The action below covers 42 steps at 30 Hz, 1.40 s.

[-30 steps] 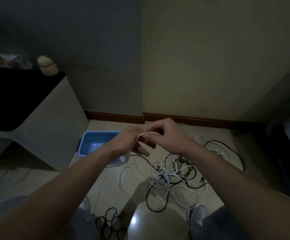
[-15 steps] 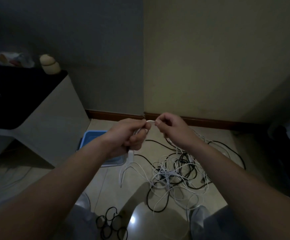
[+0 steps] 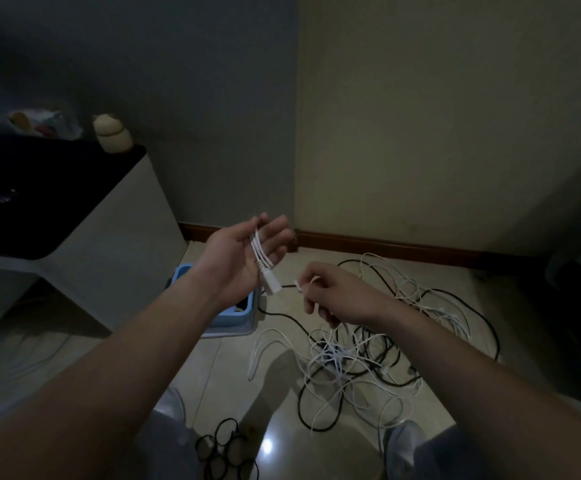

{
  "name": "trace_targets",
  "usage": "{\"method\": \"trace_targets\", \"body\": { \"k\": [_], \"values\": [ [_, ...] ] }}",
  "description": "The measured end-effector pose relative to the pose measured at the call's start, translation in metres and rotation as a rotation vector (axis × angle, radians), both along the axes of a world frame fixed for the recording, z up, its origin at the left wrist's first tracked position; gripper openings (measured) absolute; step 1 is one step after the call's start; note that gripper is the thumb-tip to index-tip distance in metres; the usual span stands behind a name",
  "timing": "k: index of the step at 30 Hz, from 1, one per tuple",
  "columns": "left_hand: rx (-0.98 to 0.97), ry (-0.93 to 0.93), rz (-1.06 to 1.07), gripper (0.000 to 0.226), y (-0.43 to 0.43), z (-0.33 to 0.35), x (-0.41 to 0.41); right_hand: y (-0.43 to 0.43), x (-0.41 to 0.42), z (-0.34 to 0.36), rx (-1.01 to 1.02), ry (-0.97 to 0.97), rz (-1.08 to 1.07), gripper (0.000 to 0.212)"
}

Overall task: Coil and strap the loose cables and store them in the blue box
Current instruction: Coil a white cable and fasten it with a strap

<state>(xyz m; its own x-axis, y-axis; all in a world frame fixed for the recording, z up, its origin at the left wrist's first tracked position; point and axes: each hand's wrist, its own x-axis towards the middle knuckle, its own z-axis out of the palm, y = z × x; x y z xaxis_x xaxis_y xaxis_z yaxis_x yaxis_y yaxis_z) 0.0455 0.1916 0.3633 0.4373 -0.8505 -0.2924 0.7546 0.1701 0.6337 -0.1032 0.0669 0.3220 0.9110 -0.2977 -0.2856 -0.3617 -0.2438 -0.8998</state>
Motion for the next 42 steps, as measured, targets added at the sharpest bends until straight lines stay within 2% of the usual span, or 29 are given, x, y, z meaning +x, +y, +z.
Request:
{"method": "trace_targets", "body": {
  "k": [3, 6, 8, 10, 16, 19, 21, 24, 27, 28, 30, 33, 35, 38, 42],
  "values": [
    [0.01, -0.053, 0.048, 0.022, -0.002, -0.003, 0.002, 0.005, 0.003, 0.004, -0.03, -0.045, 0.031, 0.012],
    [0.038, -0.112, 0.089, 0.034, -0.002, -0.006, 0.008, 0.007, 0.002, 0.006, -0.047, 0.023, 0.129, 0.038],
    [0.076, -0.17, 0.099, 0.035, -0.003, -0.007, 0.012, 0.008, 0.001, 0.008, -0.167, 0.044, 0.179, 0.045],
    [0.131, -0.225, 0.073, 0.035, -0.005, -0.008, 0.012, 0.01, 0.001, 0.01, -0.3, 0.02, 0.197, 0.042],
    [0.35, -0.323, -0.146, 0.051, -0.01, -0.012, -0.009, 0.011, 0.003, 0.02, -0.374, -0.241, 0.064, 0.029],
    [0.332, -0.466, -0.388, 0.068, -0.008, -0.015, -0.021, 0.009, 0.004, 0.019, -0.346, -0.333, -0.01, 0.024],
    [0.327, -0.52, -0.514, 0.07, -0.007, -0.016, -0.026, 0.006, 0.004, 0.018, -0.372, -0.361, -0.066, 0.025],
    [0.331, -0.611, -0.627, 0.074, -0.005, -0.016, -0.023, -0.003, 0.004, 0.018, -0.501, -0.308, -0.21, 0.035],
    [0.289, -0.606, -0.668, 0.082, -0.004, -0.016, -0.017, -0.016, 0.003, 0.02, -0.849, -0.103, -0.296, 0.065],
    [0.269, -0.581, -0.678, 0.08, -0.004, -0.017, -0.015, -0.02, 0.003, 0.021, -0.877, -0.06, -0.295, 0.071],
    [0.251, -0.561, -0.69, 0.069, -0.004, -0.018, -0.014, -0.027, 0.002, 0.023, -0.728, -0.057, -0.259, 0.068],
    [0.296, -0.589, -0.706, 0.051, -0.002, -0.018, -0.015, -0.036, 0.0, 0.022, -0.422, -0.213, -0.183, 0.03],
    [0.306, -0.581, -0.691, 0.044, -0.001, -0.017, -0.016, -0.039, -0.001, 0.021, -0.364, -0.267, -0.148, 0.012],
    [0.229, -0.517, -0.604, 0.034, 0.0, -0.014, -0.018, -0.039, 0.0, 0.017, -0.324, -0.249, -0.137, 0.012],
    [0.153, -0.414, -0.453, 0.03, -0.001, -0.012, -0.015, -0.035, 0.001, 0.014, -0.097, -0.175, -0.163, 0.017]
  ]
}}
